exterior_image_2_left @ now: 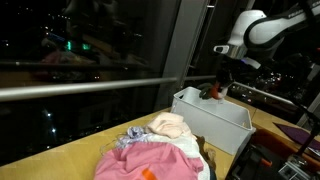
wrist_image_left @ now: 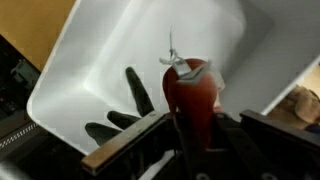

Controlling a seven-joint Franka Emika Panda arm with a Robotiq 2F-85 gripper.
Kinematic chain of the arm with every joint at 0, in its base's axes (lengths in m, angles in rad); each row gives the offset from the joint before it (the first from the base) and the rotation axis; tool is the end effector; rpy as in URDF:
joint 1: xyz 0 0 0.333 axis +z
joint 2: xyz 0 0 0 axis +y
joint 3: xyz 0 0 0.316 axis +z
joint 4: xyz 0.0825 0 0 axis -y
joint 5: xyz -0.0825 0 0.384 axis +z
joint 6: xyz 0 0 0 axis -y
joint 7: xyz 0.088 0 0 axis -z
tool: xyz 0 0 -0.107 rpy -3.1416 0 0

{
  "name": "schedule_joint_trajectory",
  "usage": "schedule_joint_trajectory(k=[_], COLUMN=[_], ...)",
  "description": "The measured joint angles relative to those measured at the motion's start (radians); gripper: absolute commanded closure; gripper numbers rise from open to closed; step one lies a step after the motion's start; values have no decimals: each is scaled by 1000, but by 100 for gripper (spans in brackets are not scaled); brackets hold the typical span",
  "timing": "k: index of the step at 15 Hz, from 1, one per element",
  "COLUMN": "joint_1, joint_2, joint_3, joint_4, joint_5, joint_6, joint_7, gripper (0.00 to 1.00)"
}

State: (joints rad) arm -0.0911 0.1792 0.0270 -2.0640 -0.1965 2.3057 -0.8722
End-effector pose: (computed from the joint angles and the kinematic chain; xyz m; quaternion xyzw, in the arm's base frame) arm 0.5826 -0.0417 0.3536 0.8899 0.4492 -0.0048 0.0787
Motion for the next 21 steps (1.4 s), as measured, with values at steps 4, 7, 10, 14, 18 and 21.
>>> schedule_joint_trajectory(k=[4,7,10,14,18,21], joint_1=[105,198,272,327,329,322], joint_2=[-123,-152,-128,-52,41,121], joint_3=[63,123,174,208,208,208], joint_4=[5,54,117,169,185,194], joint_5=[64,64,61,61,77,103], joint_6=[-55,-101,-139,-152,-151,-147], joint_7=[143,284,399,487,514,514], gripper=[96,96,96,96,96,96])
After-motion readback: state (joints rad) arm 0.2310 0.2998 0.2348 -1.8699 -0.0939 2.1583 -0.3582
